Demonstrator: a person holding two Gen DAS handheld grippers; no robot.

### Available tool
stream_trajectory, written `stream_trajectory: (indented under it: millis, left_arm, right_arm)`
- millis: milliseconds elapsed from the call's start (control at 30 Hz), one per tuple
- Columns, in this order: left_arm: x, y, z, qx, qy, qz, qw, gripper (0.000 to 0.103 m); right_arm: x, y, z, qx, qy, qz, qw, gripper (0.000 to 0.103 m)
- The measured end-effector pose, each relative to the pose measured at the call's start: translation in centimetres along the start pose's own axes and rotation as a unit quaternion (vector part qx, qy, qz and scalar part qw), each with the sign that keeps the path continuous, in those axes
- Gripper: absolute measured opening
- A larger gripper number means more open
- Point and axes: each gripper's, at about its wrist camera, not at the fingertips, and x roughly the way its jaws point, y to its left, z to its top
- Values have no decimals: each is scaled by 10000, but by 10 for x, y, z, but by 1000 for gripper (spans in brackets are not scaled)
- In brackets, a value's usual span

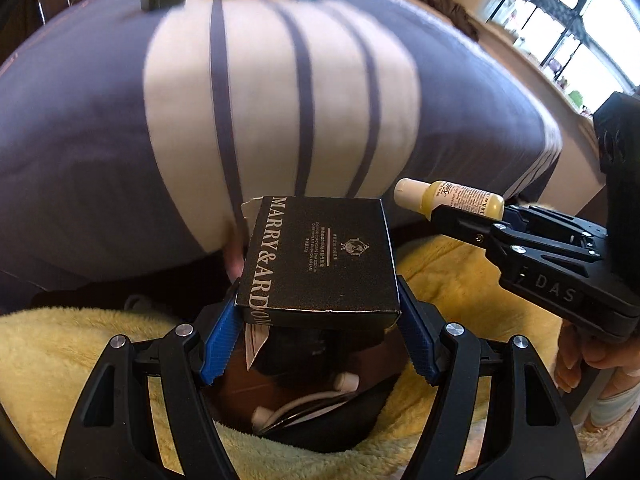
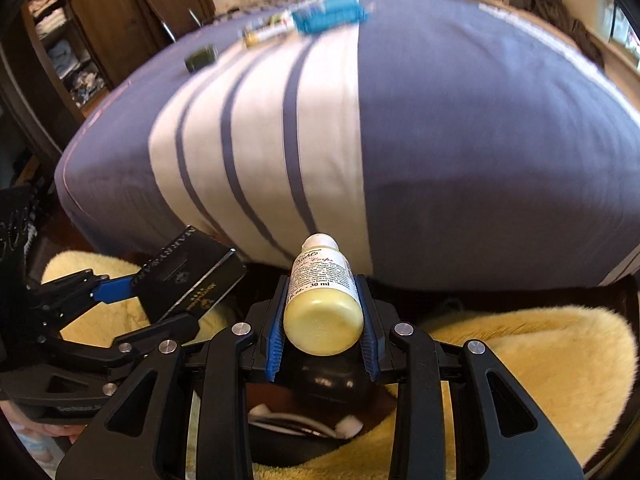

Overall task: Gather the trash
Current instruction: 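Carry the black box and yellow bottle with both tools over the black bin, then open both tools to drop the box and bottle into the bin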

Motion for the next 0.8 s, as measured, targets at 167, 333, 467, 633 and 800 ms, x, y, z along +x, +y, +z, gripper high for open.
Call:
stream_trajectory:
  millis: [167,333,467,633,800]
  left_arm:
    - [40,10,-9,-145,460,-11,9988,68]
    - [68,17,-15,-290,818,41,9962,68]
    - [83,18,-19,-362,995,72,9944,68]
    - [92,20,-20,-369,1104,45,9932,69]
    - [95,23,-18,-473,1192,4,9917,73]
  right_arm:
    - [32,-4,-8,94,394,-39,9992,32]
    - [57,-15,-17,311,753,-12,9967,32]
    - [69,-18,-19,429,915,61,9949,32]
    - [81,-17,-11,465,1079,87,9930,34]
    - [80,-22,-3,547,1026,94,9932,55]
